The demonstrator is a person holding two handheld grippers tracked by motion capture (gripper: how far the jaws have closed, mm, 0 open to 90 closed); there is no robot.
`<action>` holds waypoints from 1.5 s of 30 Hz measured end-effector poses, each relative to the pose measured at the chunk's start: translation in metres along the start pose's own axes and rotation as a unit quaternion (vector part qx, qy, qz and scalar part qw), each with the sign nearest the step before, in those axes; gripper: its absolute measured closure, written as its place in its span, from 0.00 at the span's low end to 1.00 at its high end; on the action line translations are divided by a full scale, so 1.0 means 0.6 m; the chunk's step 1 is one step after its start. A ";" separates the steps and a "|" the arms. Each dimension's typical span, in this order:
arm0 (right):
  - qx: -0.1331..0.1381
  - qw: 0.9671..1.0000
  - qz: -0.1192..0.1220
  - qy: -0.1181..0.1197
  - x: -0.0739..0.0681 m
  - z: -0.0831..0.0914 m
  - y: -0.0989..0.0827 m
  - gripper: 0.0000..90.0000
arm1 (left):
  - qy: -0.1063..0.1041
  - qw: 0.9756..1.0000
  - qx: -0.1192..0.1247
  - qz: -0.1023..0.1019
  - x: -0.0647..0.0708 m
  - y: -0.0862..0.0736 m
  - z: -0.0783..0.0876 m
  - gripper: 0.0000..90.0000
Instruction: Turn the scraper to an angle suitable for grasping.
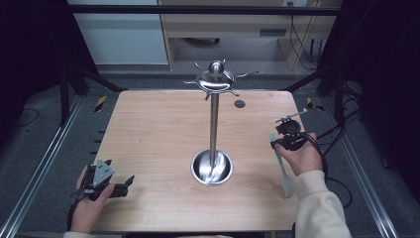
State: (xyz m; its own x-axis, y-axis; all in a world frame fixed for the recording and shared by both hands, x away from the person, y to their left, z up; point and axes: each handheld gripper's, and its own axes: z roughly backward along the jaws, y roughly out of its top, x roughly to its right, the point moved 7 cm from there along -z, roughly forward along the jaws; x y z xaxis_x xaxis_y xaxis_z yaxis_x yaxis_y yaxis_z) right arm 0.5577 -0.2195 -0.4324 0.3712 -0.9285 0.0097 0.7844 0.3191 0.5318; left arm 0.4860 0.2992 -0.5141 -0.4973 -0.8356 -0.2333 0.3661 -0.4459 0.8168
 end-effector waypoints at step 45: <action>0.123 0.989 0.070 0.043 -0.078 0.103 0.075 0.83 | 0.003 1.000 -0.003 0.007 -0.005 -0.005 0.000 0.03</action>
State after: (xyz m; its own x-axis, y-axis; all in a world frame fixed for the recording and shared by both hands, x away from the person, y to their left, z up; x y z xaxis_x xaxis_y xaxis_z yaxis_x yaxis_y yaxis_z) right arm 0.5451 -0.1736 -0.3568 0.5163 -0.8558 0.0305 0.5823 0.3769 0.7203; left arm 0.4865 0.3031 -0.5156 -0.4878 -0.8434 -0.2249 0.3779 -0.4364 0.8166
